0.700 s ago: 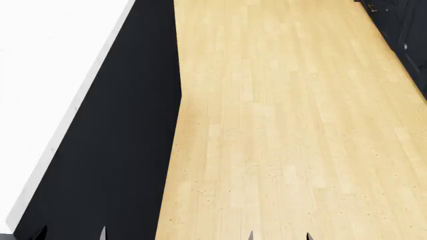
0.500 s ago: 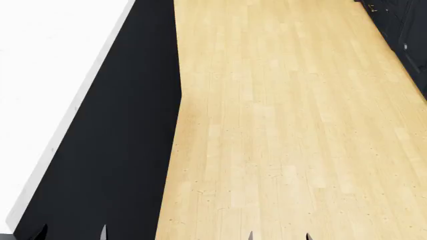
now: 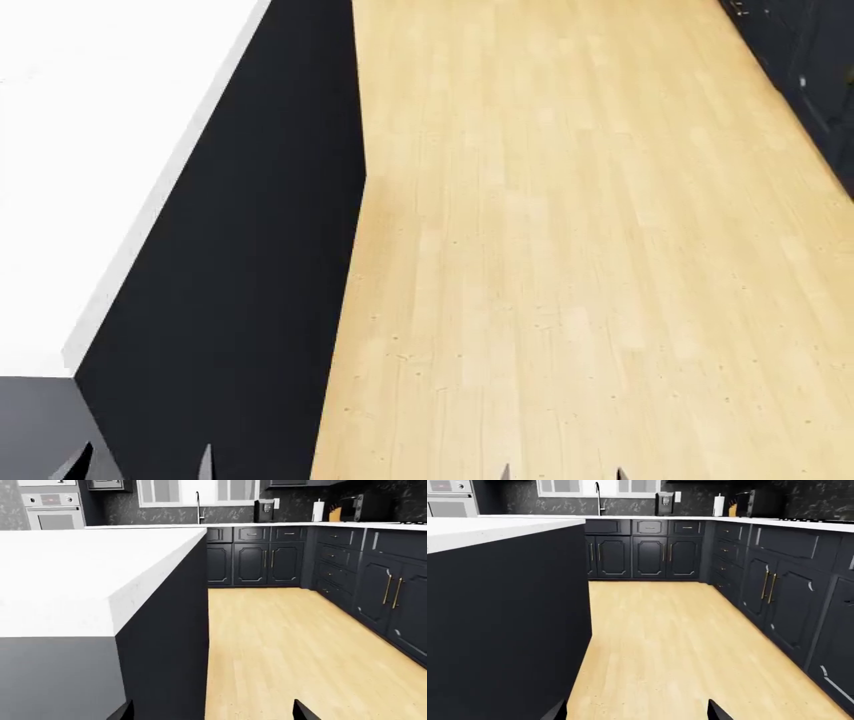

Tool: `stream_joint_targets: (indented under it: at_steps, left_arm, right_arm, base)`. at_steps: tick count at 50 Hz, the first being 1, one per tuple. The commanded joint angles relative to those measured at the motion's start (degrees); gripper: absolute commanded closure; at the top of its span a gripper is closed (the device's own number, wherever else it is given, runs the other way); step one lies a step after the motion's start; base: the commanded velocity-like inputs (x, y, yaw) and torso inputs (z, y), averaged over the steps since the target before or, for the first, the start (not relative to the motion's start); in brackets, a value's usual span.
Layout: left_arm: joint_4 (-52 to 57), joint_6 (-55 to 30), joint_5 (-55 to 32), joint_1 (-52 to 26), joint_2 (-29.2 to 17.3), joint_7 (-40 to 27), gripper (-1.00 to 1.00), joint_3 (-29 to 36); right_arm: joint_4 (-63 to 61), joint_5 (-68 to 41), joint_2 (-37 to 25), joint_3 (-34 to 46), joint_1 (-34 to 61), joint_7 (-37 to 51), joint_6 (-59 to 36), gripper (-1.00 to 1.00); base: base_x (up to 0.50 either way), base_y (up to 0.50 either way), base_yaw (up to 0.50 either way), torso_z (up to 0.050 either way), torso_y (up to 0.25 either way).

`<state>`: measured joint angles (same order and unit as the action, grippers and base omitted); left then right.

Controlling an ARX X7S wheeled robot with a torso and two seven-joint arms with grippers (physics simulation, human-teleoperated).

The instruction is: Place the cup inside the bowl on the dining table and move the bowl to any counter.

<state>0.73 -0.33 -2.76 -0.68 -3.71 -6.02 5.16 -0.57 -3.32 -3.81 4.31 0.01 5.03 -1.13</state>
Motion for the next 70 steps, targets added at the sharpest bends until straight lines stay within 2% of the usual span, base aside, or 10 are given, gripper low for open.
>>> stream_joint_targets:
  at_steps: [1, 14, 70]
  left_arm:
    - [-0.01, 0.35, -0.61, -0.14, -0.82, -1.25, -1.0, 1.24]
    - [0.67, -0.44, -1.15, -0.35, -1.71, -2.4, -1.0, 2.28]
    - [2.78, -1.06, -3.45, -0.3, -4.53, -5.84, -1.0, 5.01]
  right_arm:
    - [-0.06, -0.79, -0.85, 1.0, -0.05, 1.21, -0.11, -1.0]
    - [-0.22, -1.11, -1.79, 2.12, 0.19, 2.42, -0.76, -1.0]
    - [-0.31, -2.85, -4.4, 5.33, 0.17, 5.67, 0.13, -1.0]
  base:
    - [-0.5, 0.0, 0.0, 0.0, 0.0]
    - [-0.41, 0.14, 0.0, 0.0, 0.0]
    - [-0.03, 0.5, 0.0, 0.0, 0.0]
